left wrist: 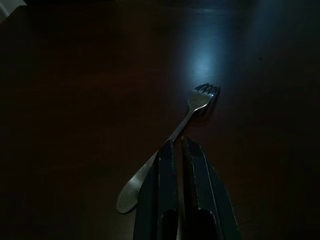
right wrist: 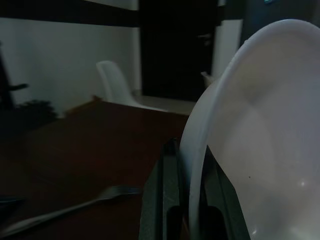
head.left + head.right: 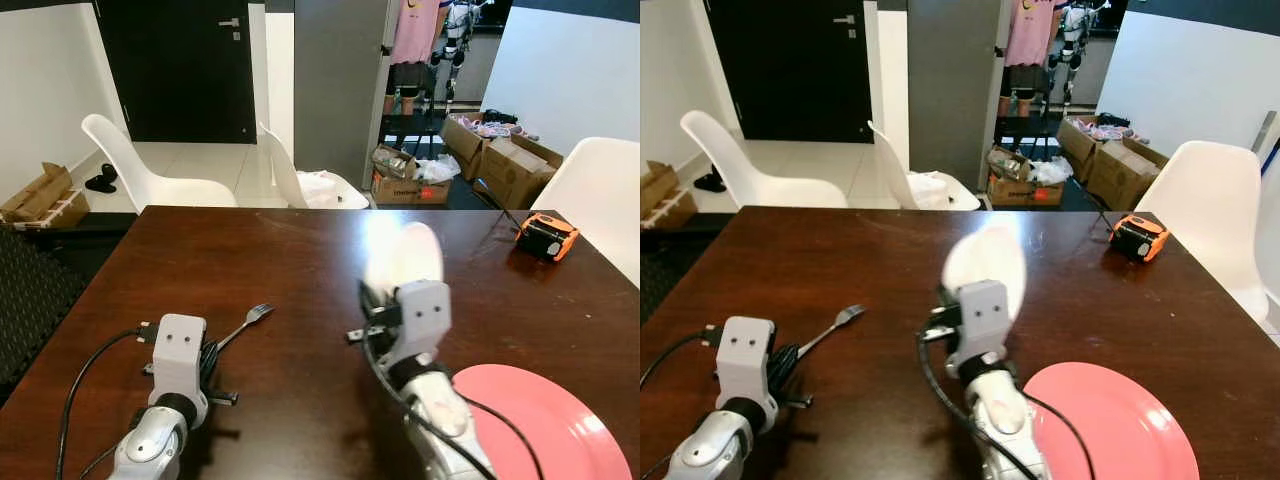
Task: Setting the table
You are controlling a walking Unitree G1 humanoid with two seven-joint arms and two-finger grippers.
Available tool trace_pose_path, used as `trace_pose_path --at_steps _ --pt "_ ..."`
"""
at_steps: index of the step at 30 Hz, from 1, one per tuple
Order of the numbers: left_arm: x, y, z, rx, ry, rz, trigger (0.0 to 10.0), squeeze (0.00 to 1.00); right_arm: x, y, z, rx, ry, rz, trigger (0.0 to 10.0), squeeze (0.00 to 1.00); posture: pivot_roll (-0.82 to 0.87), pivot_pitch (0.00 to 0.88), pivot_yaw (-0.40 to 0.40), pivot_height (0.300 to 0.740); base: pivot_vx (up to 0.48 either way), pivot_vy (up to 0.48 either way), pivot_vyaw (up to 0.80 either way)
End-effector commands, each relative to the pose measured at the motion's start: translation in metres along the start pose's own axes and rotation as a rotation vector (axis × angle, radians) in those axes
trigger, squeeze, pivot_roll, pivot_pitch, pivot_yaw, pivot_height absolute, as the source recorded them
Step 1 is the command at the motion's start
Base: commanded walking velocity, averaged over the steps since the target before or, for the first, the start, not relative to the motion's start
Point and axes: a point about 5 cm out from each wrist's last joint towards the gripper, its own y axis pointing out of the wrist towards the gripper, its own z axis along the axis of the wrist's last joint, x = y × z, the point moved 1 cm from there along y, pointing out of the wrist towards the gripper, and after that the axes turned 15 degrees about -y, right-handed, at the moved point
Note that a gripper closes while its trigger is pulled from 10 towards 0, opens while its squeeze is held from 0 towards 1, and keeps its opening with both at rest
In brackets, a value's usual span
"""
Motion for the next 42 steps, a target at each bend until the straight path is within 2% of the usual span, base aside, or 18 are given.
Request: trace_pose_path --at_steps 1,4,11,16,29,42 --pt "-0.001 -0.004 -0.005 -0.013 0.015 0.005 10.0 0.0 -0.007 -0.008 -0.018 -0.079 0.055 -0.011 10.0 0.0 0.03 0.109 0.072 0.74 0.0 0.0 0.0" --pt "-0.002 -0.008 -0.005 -0.01 0.034 0.005 10.0 0.0 -0.008 -0.012 -0.028 -0.135 0.073 -0.032 10.0 0.0 0.04 0.11 0.072 0.74 0.0 0.0 0.0" --pt "-0.015 -0.018 -0.012 -0.041 0.043 0.041 10.0 0.0 -0.002 -0.016 -0.034 -0.16 0.052 -0.05 10.0 0.0 0.04 0.111 0.074 0.74 0.0 0.0 0.0" --pt "-0.014 -0.016 -0.012 -0.034 0.031 0.052 10.0 0.0 0.004 -0.014 -0.036 -0.166 0.034 -0.063 10.0 0.0 0.04 0.111 0.067 0.74 0.0 0.0 0.0" --pt "-0.011 -0.015 -0.012 -0.033 0.025 0.047 10.0 0.0 0.001 -0.015 -0.037 -0.172 0.036 -0.053 10.0 0.0 0.04 0.11 0.065 0.74 0.0 0.0 0.0" --pt "-0.012 -0.015 -0.013 -0.035 0.031 0.048 10.0 0.0 0.0 -0.015 -0.038 -0.176 0.033 -0.045 10.0 0.0 0.04 0.104 0.065 0.74 -0.305 0.0 0.0"
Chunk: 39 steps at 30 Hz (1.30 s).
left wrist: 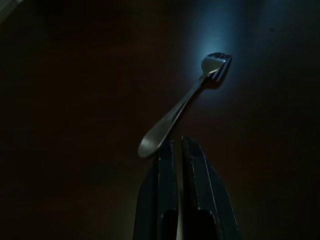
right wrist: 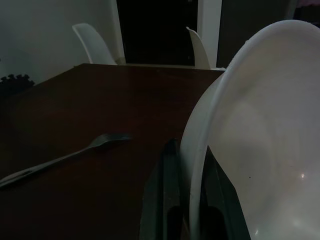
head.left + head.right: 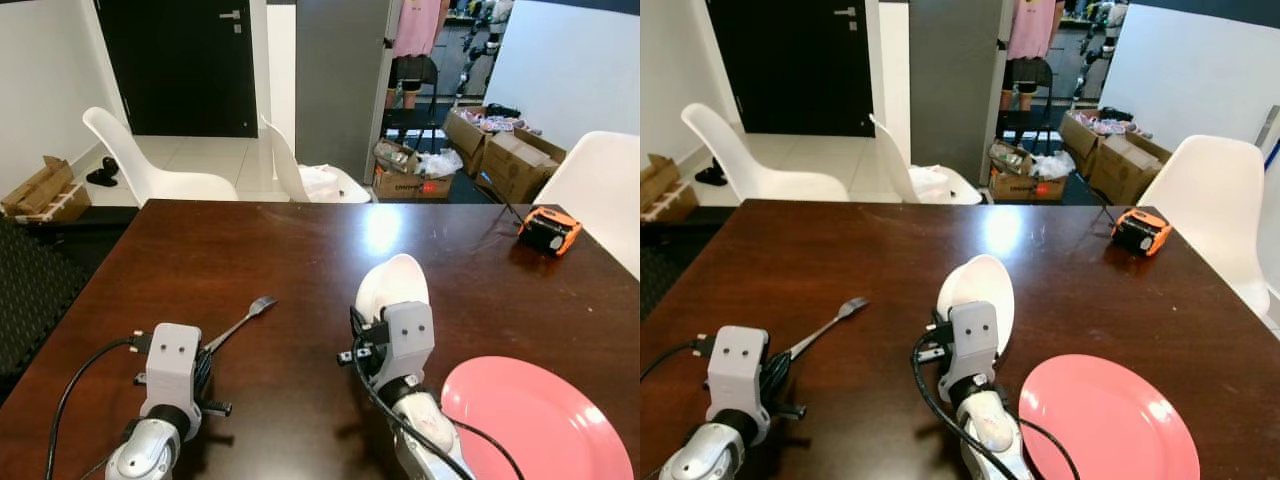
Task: Setting the table
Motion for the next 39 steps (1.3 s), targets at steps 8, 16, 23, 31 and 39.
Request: trace_pose_path --at_steps 8,16,23,31,39 --pt "-0.0039 -0.0018 -0.0061 -0.022 0.013 0.016 10.0 0.0 -0.0043 -0.0022 -0.0044 -0.017 0.01 0.013 10.0 0.0 0.04 0.1 0.067 0.74 -0.31 0.0 0.0" --pt "-0.0038 -0.0012 -0.0061 -0.023 0.016 0.014 10.0 0.0 -0.0044 -0.0022 -0.0045 -0.017 0.01 0.013 10.0 0.0 0.04 0.098 0.068 0.74 -0.308 0.0 0.0" --pt "-0.0037 -0.0006 -0.0057 -0.022 0.016 0.014 10.0 0.0 -0.0044 -0.002 -0.0047 -0.017 0.01 0.013 10.0 0.0 0.04 0.099 0.07 0.74 -0.298 0.0 0.0" --pt "-0.0036 0.0002 -0.0059 -0.023 0.018 0.014 10.0 0.0 -0.0043 -0.0018 -0.005 -0.018 0.01 0.012 10.0 0.0 0.04 0.1 0.07 0.74 -0.206 0.0 0.0" --pt "-0.0004 0.0007 -0.0063 -0.029 0.01 -0.001 10.0 0.0 -0.0042 -0.0018 -0.005 -0.017 0.011 0.009 10.0 0.0 0.04 0.101 0.071 0.74 0.0 0.0 0.0"
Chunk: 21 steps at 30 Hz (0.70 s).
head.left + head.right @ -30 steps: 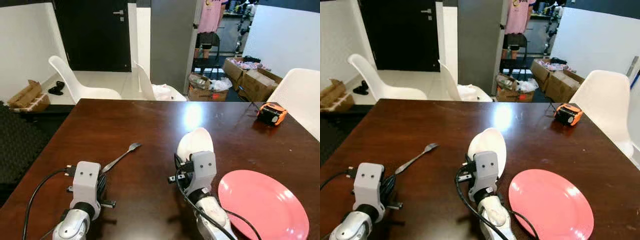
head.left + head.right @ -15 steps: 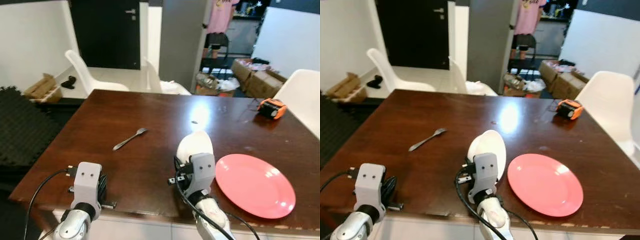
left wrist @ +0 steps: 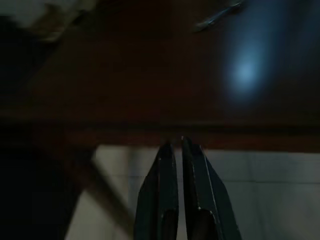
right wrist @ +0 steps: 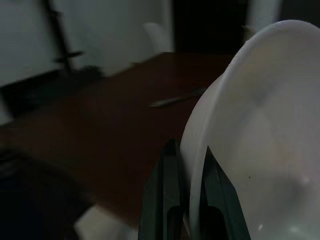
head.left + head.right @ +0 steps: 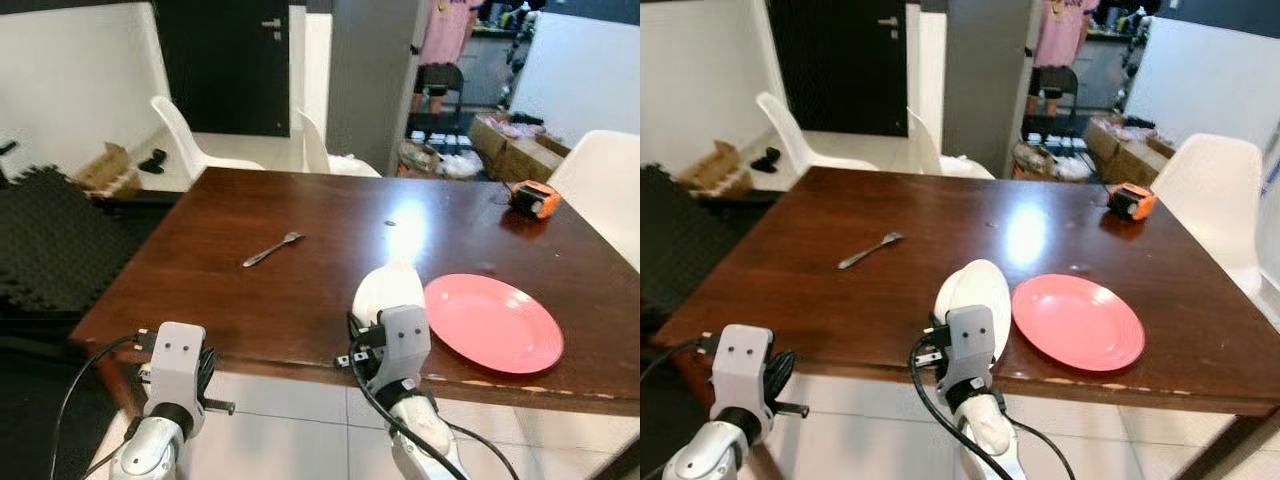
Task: Setting the table
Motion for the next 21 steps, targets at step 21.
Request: trace_pose_path --at_steps 21 --pt "-0.0022 -0.0014 -0.0068 -0.032 0.013 0.008 10.0 0.0 -0.0025 -0.0012 -0.0003 0.0 0.001 0.003 10.0 0.0 0.04 0.104 0.071 0.74 0.0 0.0 0.0"
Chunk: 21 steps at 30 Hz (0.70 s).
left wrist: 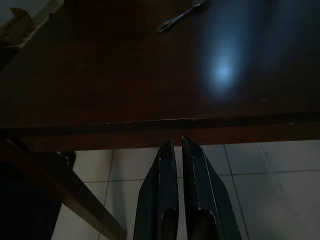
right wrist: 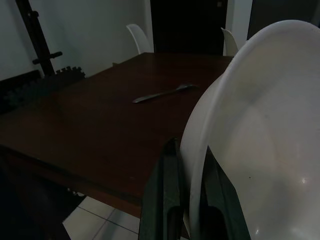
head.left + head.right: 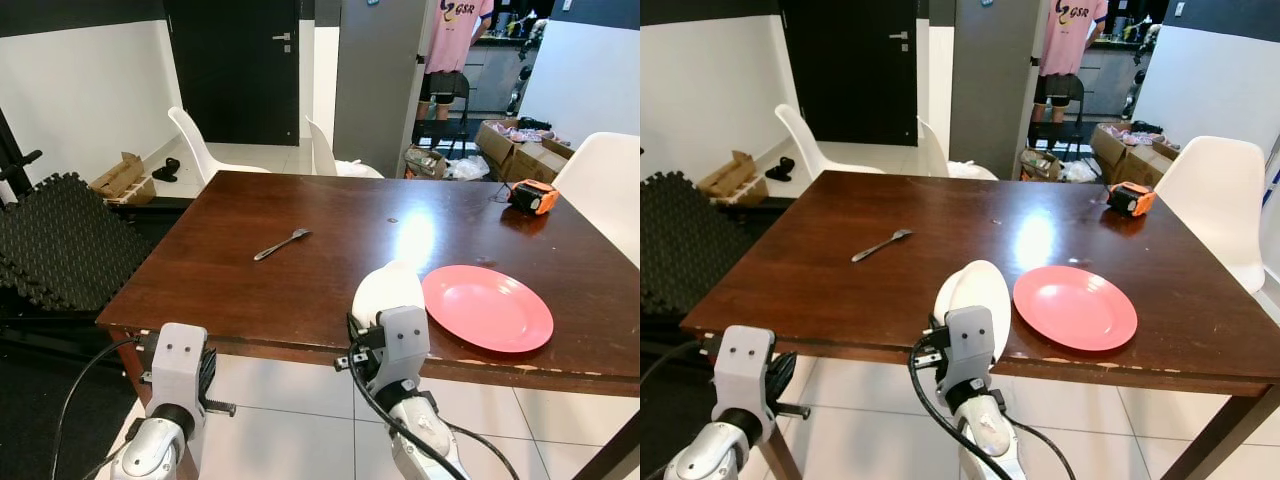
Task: Setting the table
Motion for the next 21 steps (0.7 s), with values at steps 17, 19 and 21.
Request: trace_pose_path --at_steps 17,19,21 --pt "-0.006 -0.0029 -0.0082 -0.033 0.012 0.029 10.0 0.0 -0.0023 -0.0011 -0.0001 -0.001 -0.022 0.024 10.0 0.0 0.04 0.109 0.069 0.74 0.0 0.0 0.23" --pt "-0.0059 -0.0029 -0.0083 -0.034 0.012 0.028 10.0 0.0 -0.0022 -0.001 0.0001 0.0 -0.023 0.024 10.0 0.0 0.04 0.108 0.069 0.74 0.0 0.0 0.79" --pt "-0.0056 -0.0029 -0.0085 -0.035 0.011 0.028 10.0 0.0 -0.0029 -0.0009 0.0006 0.003 -0.022 0.03 10.0 0.0 0.04 0.109 0.069 0.74 0.0 0.0 0.79"
